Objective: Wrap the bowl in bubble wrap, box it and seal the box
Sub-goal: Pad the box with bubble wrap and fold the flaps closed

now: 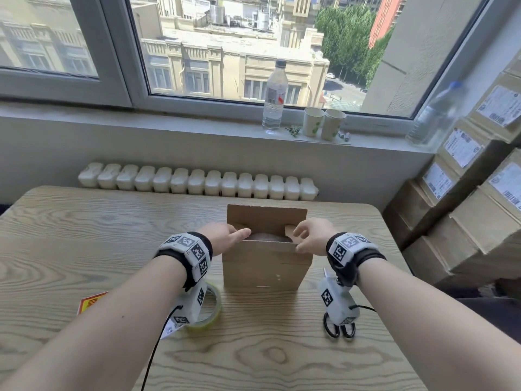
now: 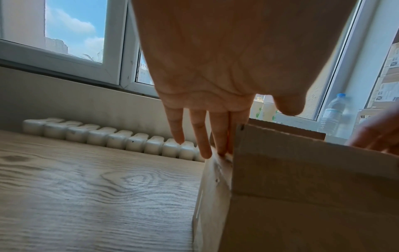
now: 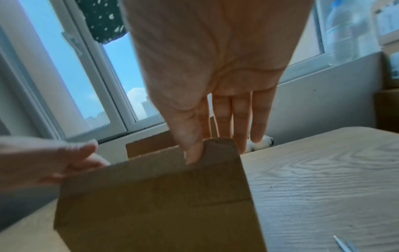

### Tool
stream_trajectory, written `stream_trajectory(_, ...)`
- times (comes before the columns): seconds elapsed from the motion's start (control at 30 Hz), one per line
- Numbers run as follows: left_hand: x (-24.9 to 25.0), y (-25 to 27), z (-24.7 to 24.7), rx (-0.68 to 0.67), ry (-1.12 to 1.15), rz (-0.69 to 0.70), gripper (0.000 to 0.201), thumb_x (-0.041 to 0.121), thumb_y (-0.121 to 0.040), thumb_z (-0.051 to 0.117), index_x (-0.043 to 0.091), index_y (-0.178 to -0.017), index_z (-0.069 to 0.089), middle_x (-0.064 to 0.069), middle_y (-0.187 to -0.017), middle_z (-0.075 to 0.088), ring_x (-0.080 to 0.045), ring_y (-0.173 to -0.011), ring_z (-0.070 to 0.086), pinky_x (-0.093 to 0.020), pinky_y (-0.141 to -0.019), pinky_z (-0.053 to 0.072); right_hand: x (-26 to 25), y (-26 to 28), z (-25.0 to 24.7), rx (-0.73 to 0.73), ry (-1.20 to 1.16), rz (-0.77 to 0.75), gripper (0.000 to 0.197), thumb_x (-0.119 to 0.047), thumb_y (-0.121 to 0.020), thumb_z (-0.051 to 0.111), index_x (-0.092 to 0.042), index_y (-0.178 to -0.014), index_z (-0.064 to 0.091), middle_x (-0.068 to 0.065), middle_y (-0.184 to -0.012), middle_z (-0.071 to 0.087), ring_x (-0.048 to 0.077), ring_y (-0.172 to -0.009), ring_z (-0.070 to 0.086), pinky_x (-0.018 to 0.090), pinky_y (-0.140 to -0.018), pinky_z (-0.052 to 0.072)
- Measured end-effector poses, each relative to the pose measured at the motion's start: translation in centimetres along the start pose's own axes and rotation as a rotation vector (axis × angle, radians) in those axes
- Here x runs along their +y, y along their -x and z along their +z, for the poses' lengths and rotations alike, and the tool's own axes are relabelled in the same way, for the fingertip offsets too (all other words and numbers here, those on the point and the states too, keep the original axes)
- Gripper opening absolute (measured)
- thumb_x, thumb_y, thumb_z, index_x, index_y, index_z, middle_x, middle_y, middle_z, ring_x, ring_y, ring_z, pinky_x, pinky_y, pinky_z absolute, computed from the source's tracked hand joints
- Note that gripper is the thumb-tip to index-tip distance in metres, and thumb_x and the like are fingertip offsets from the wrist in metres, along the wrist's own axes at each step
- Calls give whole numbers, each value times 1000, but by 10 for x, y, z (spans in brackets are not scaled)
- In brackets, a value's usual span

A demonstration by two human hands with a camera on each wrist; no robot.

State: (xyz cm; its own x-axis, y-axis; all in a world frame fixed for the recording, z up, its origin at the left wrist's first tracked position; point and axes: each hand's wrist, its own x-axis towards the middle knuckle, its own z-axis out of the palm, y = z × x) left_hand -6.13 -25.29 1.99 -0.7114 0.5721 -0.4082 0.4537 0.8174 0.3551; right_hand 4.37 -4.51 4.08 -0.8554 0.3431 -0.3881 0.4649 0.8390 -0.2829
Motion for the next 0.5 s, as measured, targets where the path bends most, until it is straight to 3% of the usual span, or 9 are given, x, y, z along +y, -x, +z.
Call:
stream_trajectory(0.1,-1,-3,-4,-7,-97,15,54,49,-89,54,18,-133,52,0,-130,57,-18,-119,52,-29,-95,42,0,-3,8,109,149,-32,73,-18,-81,69,-28,-144,35,1,-148,36,20,-133,39,33,-103,41)
stream_trajectory(0.23,-7,-11,-9,115,-135,56,62,27,-79,70,22,-135,45,3,-131,53,-16,-119,51,-32,-97,45,-5,-12,11,171,210,-38,104,-5,-78,67,-41,-150,1,-1,-160,-7,25,-146,11,43,-105,41)
stream_trajectory(0.33,-8,-17,-12,226,-109,88,95,20,-73,76,29,-148,17,1,-144,29,-19,-127,41,-32,-97,46,-4,-22,12,159,245,-50,109,-2,-78,66,-42,-149,-7,-1,-161,-8,22,-148,5,43,-111,34)
stream_trajectory(0.4,-7,-21,-13,188,-130,71,115,16,-70,78,35,-150,-3,2,-154,5,-21,-138,26,-33,-102,43,-2,-30,14,138,278,-57,110,-3,-77,68,-38,-150,-7,1,-161,-2,21,-148,5,42,-117,23)
stream_trajectory(0.47,-8,-26,-14,121,-193,57,122,17,-68,80,35,-149,-8,2,-157,-7,-21,-145,10,-38,-110,35,-2,-36,16,116,310,-57,111,-6,-77,70,-35,-151,-6,2,-161,3,22,-148,6,43,-119,15)
stream_trajectory(0.5,-8,-29,-13,94,-229,53,122,19,-67,81,34,-150,-6,1,-158,-3,-21,-145,9,-39,-112,33,-2,-38,16,108,333,-58,110,-8,-77,71,-33,-152,-5,2,-160,6,22,-148,7,44,-119,13)
